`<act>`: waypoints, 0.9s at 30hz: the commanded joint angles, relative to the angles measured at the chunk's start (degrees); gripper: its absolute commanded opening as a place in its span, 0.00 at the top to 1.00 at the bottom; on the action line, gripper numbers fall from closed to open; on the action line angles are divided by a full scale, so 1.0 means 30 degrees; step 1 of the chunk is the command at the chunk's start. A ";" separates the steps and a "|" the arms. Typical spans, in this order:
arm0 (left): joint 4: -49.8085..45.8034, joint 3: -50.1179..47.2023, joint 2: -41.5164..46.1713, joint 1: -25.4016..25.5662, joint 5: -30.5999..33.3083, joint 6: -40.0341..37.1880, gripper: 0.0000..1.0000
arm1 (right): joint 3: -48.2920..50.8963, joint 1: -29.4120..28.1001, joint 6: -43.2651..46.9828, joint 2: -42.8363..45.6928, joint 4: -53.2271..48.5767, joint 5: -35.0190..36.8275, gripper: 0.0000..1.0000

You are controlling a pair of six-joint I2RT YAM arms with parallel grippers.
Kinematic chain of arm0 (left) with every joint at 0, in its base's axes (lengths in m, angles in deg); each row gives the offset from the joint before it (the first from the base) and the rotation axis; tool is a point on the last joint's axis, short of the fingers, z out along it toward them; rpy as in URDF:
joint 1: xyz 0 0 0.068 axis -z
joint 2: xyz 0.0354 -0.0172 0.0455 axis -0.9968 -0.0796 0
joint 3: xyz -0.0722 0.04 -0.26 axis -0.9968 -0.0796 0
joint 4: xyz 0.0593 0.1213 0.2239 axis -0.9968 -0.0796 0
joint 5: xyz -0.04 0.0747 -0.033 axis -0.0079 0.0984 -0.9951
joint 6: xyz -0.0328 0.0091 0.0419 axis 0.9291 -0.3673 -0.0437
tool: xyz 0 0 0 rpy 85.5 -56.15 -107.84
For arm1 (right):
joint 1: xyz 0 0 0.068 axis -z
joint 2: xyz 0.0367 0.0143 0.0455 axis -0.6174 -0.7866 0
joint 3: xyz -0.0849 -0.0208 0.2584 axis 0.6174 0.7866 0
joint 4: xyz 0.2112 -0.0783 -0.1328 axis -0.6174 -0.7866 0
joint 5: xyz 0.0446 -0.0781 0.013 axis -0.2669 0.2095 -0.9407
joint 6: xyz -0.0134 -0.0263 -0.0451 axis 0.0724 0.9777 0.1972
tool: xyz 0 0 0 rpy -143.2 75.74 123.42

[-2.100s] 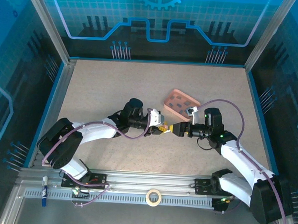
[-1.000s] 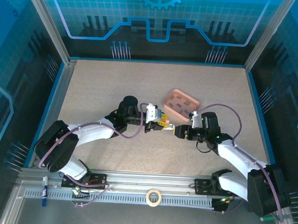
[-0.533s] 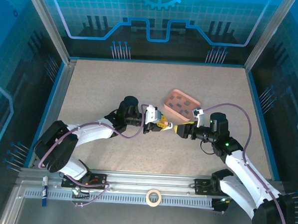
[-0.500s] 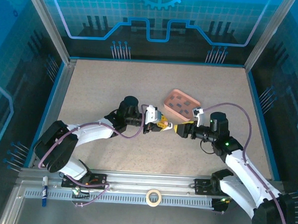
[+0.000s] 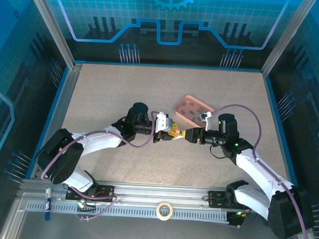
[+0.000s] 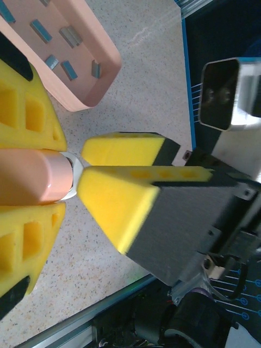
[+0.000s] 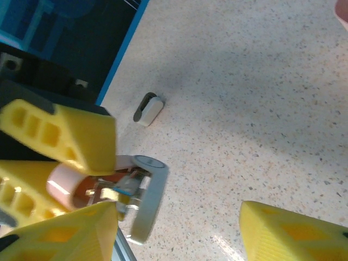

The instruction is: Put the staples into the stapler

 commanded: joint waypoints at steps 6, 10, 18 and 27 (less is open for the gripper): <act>0.2976 0.0490 0.0376 -0.0118 -0.1360 0.1904 0.86 | 0.0988 -0.0249 -0.1181 -0.1875 0.1899 0.0556 0.42; 0.4341 0.0416 0.0068 -0.0122 -0.1479 0.2795 0.86 | 0.1089 -0.0561 -0.1706 -0.2940 0.3355 0.0347 0.43; 0.6847 0.0416 -0.0916 -0.0085 -0.1652 0.4490 0.86 | 0.0345 -0.1886 -0.1950 -0.4582 0.5173 0.0287 0.43; 0.6094 0.0306 -0.0681 -0.0122 -0.0511 0.3980 0.85 | 0.0590 -0.1978 -0.0023 -0.2899 0.3086 0.1886 0.39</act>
